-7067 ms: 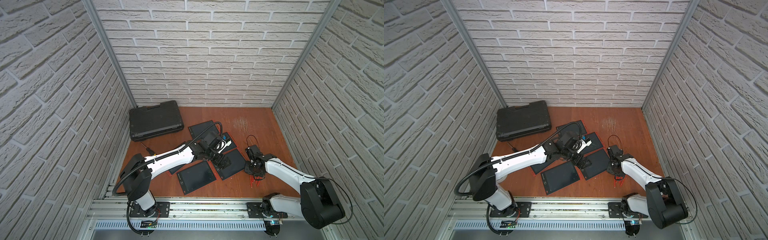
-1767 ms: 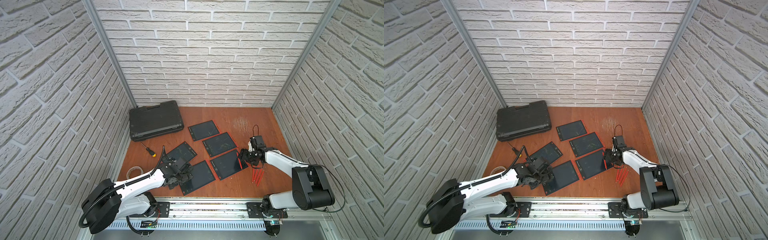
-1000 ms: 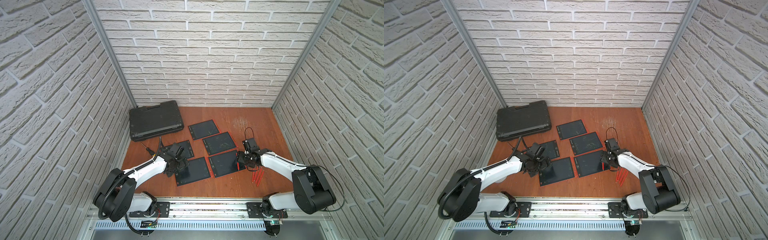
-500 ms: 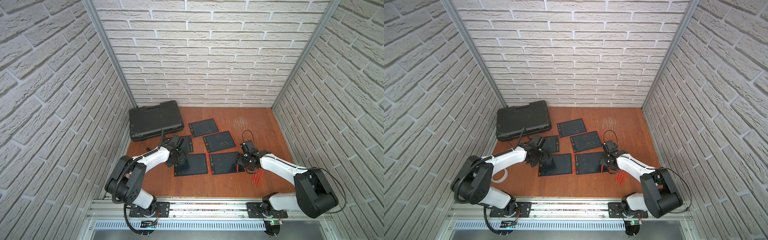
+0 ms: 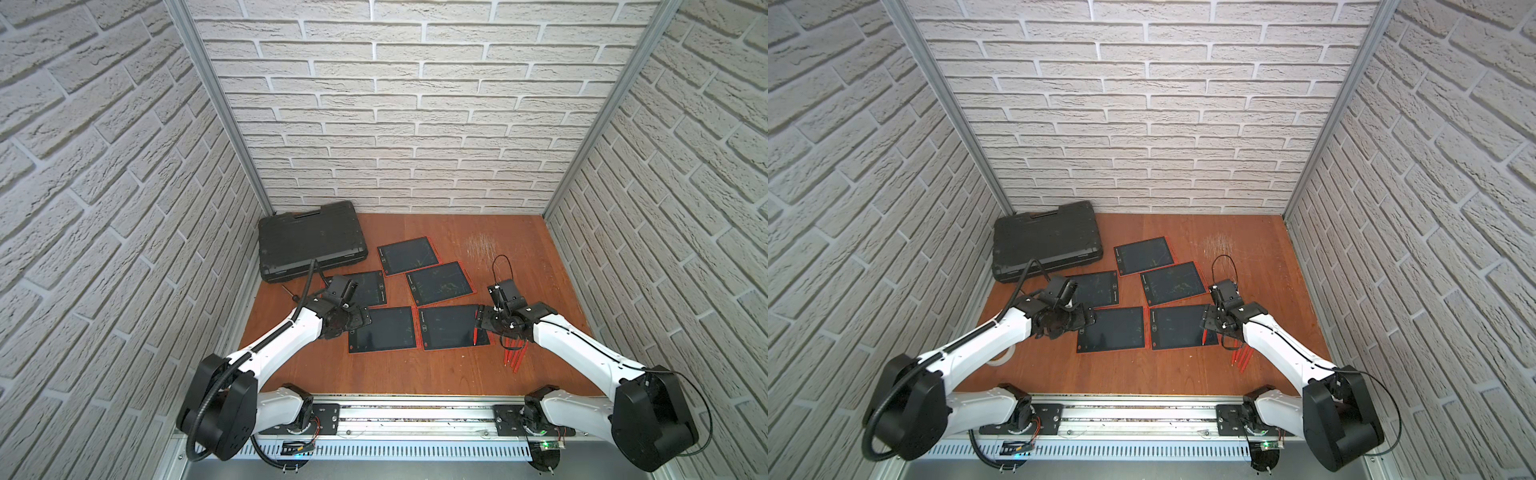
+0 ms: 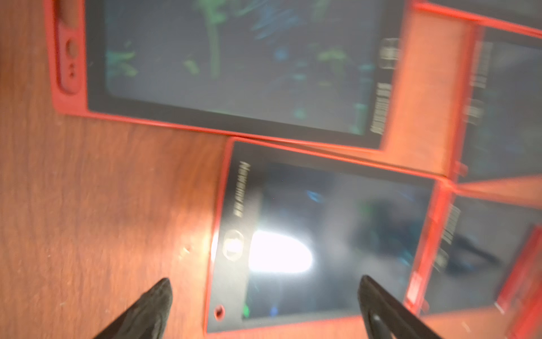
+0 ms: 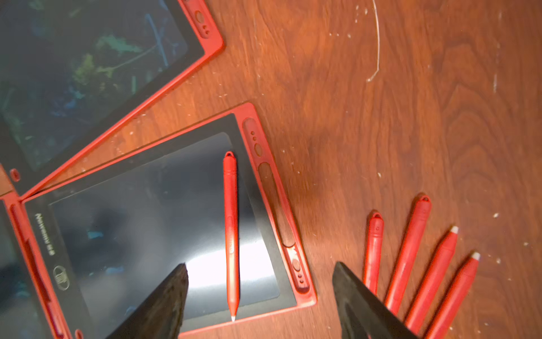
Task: Place the stylus back onto the writing tablet
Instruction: Adjust the writing tablet at the center of the board, then adjust the stylus on the writing tablet.
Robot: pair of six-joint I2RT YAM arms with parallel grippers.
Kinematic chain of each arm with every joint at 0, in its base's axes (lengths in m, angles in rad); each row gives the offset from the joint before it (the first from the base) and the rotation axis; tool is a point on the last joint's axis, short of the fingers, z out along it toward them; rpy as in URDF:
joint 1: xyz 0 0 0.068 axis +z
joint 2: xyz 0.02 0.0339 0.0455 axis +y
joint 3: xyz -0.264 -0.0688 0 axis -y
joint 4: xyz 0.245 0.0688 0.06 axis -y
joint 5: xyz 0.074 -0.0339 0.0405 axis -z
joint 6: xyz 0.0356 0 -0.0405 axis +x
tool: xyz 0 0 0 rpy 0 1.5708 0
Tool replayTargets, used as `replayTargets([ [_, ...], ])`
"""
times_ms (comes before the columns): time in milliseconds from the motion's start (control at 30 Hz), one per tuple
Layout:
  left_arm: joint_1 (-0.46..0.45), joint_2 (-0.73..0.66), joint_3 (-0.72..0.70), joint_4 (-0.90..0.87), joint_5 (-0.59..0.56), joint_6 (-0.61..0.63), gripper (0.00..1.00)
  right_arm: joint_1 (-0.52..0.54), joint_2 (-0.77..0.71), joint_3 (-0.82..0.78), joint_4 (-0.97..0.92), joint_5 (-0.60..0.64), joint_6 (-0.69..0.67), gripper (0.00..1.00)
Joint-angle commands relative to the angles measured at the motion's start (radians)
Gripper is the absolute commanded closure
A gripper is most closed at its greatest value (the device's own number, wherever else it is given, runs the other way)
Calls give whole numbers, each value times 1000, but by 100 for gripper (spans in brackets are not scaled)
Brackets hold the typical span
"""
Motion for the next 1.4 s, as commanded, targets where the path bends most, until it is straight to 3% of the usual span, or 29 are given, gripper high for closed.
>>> replayTargets([
  [0, 1, -19, 69, -1, 125, 152, 2, 16, -36, 11, -38, -42, -56, 27],
  [167, -29, 72, 213, 50, 266, 247, 2, 46, -71, -4, -3, -152, -36, 30],
  [367, -131, 245, 426, 66, 289, 345, 2, 95, -43, -28, 94, -239, 6, 27],
  [467, -165, 311, 482, 120, 312, 364, 2, 137, -5, -19, 115, -220, 30, 26],
  [667, -212, 342, 503, 197, 317, 450, 2, 188, 55, -33, 173, -165, 71, 23],
  [933, -218, 303, 428, 313, 351, 395, 2, 193, 120, -26, 182, -135, 79, 20],
  [1367, -281, 313, 459, 244, 313, 428, 2, 193, 167, -23, 168, -106, 73, 20],
])
